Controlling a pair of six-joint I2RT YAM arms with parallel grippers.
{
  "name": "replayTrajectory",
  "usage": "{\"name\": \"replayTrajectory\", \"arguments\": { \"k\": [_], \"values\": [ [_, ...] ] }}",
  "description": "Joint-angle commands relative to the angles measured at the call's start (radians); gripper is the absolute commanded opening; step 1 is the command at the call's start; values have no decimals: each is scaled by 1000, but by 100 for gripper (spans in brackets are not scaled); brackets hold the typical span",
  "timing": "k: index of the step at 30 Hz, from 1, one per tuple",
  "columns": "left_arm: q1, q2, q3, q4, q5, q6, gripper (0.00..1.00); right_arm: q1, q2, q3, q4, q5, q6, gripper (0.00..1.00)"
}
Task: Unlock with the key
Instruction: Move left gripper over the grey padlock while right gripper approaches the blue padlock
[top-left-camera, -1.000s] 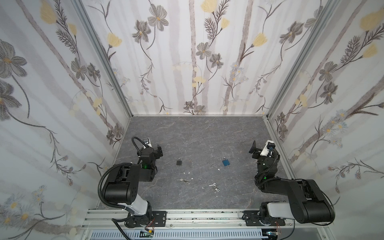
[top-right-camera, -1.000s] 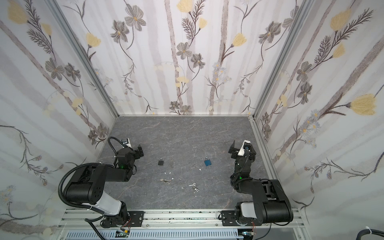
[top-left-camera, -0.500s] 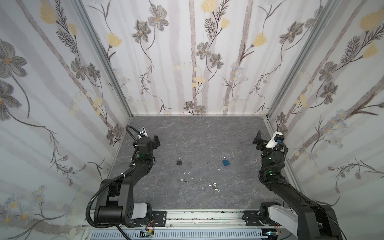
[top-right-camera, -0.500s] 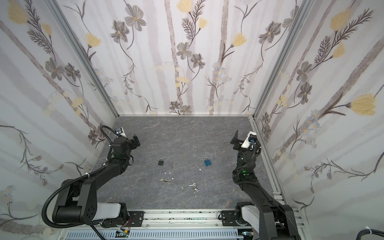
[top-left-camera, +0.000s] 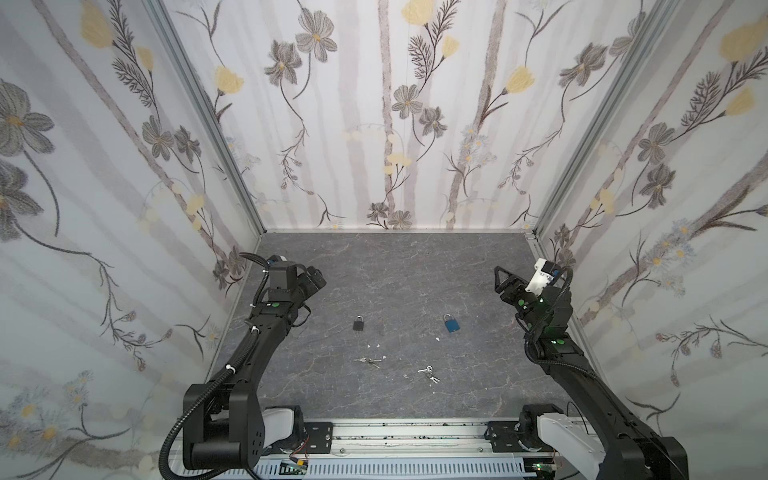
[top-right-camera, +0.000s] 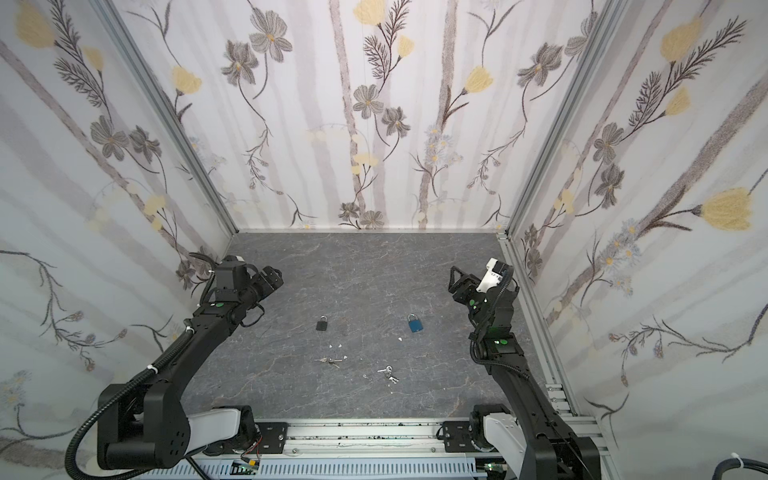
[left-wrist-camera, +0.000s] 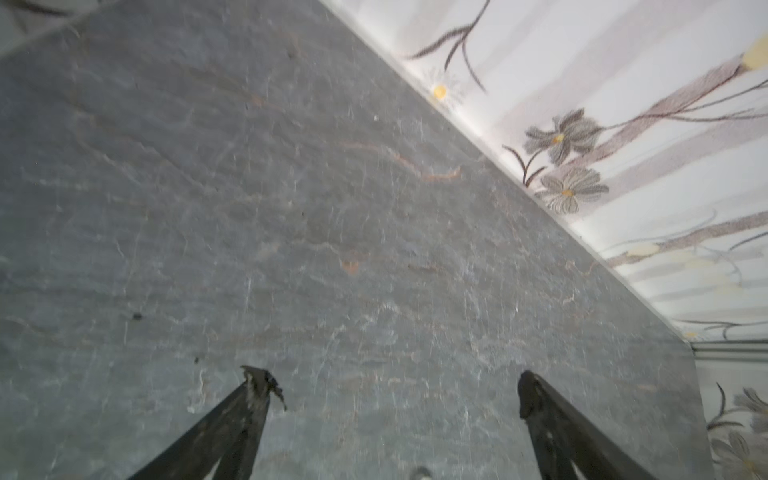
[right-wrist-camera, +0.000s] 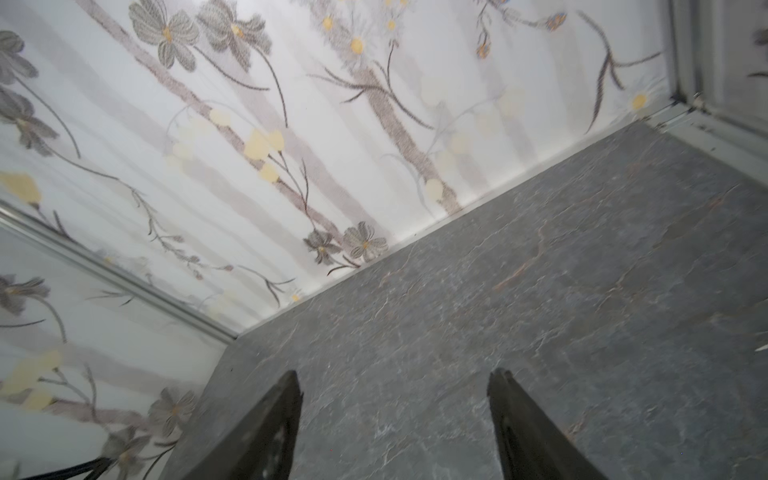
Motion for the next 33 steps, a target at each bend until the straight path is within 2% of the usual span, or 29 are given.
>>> {"name": "replayTrajectory", "arguments": {
  "k": [1, 3, 6, 10, 16, 19, 26, 33],
  "values": [
    [-2, -24, -3, -173, 137, -74, 89, 46, 19, 30, -142, -99, 37, 64],
    [-10, -13, -9, -203, 223, -86, 82, 90, 48, 38, -178, -129, 26, 56],
    [-37, 21, 12, -279, 268, -70, 72, 161, 80, 43, -205, -137, 31, 54],
    [-105, 113, 64, -352, 283, -37, 70, 258, 109, 47, -223, -98, 24, 54],
    [-230, 264, 186, -485, 183, 15, 74, 344, 146, 48, -207, -56, 48, 56],
    [-266, 345, 242, -548, 143, 28, 68, 378, 169, 51, -196, -42, 58, 56],
    [-316, 454, 329, -596, 81, 40, 59, 443, 216, 60, -184, 2, 72, 56],
    [-376, 570, 438, -669, 34, 73, 59, 468, 263, 73, -178, 13, 87, 56]
  ]
}}
